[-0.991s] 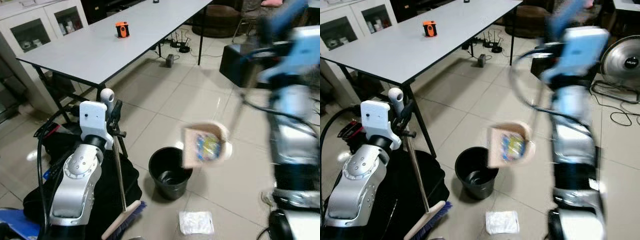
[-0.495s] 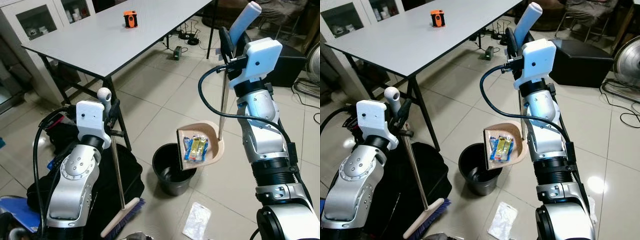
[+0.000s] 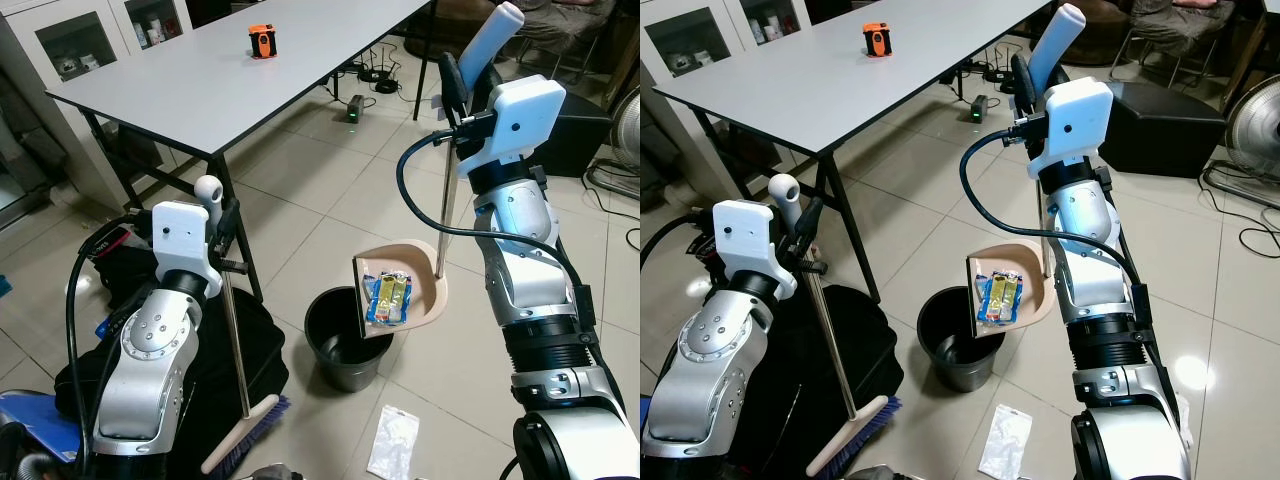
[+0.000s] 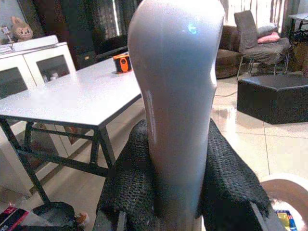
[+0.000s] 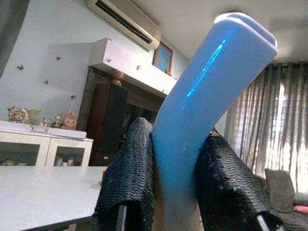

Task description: Sweep floor

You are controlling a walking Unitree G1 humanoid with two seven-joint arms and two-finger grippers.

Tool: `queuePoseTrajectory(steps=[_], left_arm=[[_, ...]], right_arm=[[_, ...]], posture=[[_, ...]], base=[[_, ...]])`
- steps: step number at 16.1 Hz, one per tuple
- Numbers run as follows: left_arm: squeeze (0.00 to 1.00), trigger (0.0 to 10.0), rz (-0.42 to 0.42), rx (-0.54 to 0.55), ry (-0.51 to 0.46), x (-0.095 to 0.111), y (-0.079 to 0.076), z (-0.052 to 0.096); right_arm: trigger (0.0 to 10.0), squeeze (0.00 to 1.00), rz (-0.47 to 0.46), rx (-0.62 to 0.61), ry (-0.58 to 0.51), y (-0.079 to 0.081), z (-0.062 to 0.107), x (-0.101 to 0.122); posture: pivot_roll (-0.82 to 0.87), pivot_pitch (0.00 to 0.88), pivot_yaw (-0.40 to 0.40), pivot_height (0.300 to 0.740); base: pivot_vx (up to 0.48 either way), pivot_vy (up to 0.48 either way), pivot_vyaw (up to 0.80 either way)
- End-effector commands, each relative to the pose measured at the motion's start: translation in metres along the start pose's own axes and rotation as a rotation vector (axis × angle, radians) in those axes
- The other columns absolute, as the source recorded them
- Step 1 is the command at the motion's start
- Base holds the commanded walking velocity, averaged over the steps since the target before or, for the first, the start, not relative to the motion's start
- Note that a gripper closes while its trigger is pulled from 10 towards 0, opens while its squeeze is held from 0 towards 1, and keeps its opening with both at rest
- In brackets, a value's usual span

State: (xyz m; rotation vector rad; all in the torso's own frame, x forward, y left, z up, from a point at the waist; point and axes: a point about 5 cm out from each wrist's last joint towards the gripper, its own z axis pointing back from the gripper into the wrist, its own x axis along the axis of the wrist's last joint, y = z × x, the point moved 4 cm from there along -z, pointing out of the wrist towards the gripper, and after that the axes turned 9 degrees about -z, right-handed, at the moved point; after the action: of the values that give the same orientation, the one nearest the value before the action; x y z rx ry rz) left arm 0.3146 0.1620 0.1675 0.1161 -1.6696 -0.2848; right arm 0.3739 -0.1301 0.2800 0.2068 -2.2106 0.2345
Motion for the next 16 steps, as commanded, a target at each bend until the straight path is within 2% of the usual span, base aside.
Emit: queuePoseTrajectory(steps=[1, 3, 4, 5, 6, 10, 14, 16], left_arm=[[0.0, 10.0, -0.051, 0.026, 0.012, 0.0, 0.009, 0.003], [0.0, 10.0, -0.051, 0.026, 0.012, 0.0, 0.009, 0.003], [0.0, 10.0, -0.052, 0.032, 0.015, 0.0, 0.01, 0.004], [0.0, 10.0, -0.056, 0.051, 0.019, 0.002, 0.016, 0.005], [0.0, 10.0, -0.059, 0.054, 0.02, 0.002, 0.018, 0.005], [0.0, 10.0, -0.055, 0.052, 0.017, 0.002, 0.02, 0.001], [0.0, 10.0, -0.058, 0.05, 0.02, 0.002, 0.019, 0.001], [0.0, 10.0, -0.059, 0.05, 0.021, 0.002, 0.019, 0.001]], right_arm=[[10.0, 0.0, 0.011, 0.029, -0.083, 0.005, -0.009, 0.019], [10.0, 0.0, 0.011, 0.029, -0.083, 0.005, -0.009, 0.019], [10.0, 0.0, 0.022, 0.045, -0.102, 0.011, -0.011, 0.015], [10.0, 0.0, 0.03, 0.31, -0.129, 0.098, 0.001, -0.003], [10.0, 0.0, 0.009, 0.383, -0.145, 0.124, 0.007, -0.004], [10.0, 0.0, 0.014, 0.354, -0.158, 0.11, -0.004, 0.002], [10.0, 0.0, 0.083, 0.465, -0.19, 0.133, 0.003, -0.002], [10.0, 0.0, 0.11, 0.503, -0.19, 0.138, 0.006, -0.004]], posture=[[0.06, 0.026, 0.062, 0.74], [0.06, 0.026, 0.062, 0.74], [0.06, 0.026, 0.063, 0.74], [0.08, 0.042, 0.061, 0.74], [0.08, 0.042, 0.061, 0.74], [0.06, 0.041, 0.069, 0.74], [0.06, 0.043, 0.066, 0.74], [0.06, 0.038, 0.068, 0.74]], base=[[0.0, 0.0, 0.0], [0.0, 0.0, 0.0], [0.0, 0.0, 0.0], [0.0, 0.0, 0.0], [0.0, 0.0, 0.0], [0.0, 0.0, 0.0], [0.0, 0.0, 0.0], [0.0, 0.0, 0.0]])
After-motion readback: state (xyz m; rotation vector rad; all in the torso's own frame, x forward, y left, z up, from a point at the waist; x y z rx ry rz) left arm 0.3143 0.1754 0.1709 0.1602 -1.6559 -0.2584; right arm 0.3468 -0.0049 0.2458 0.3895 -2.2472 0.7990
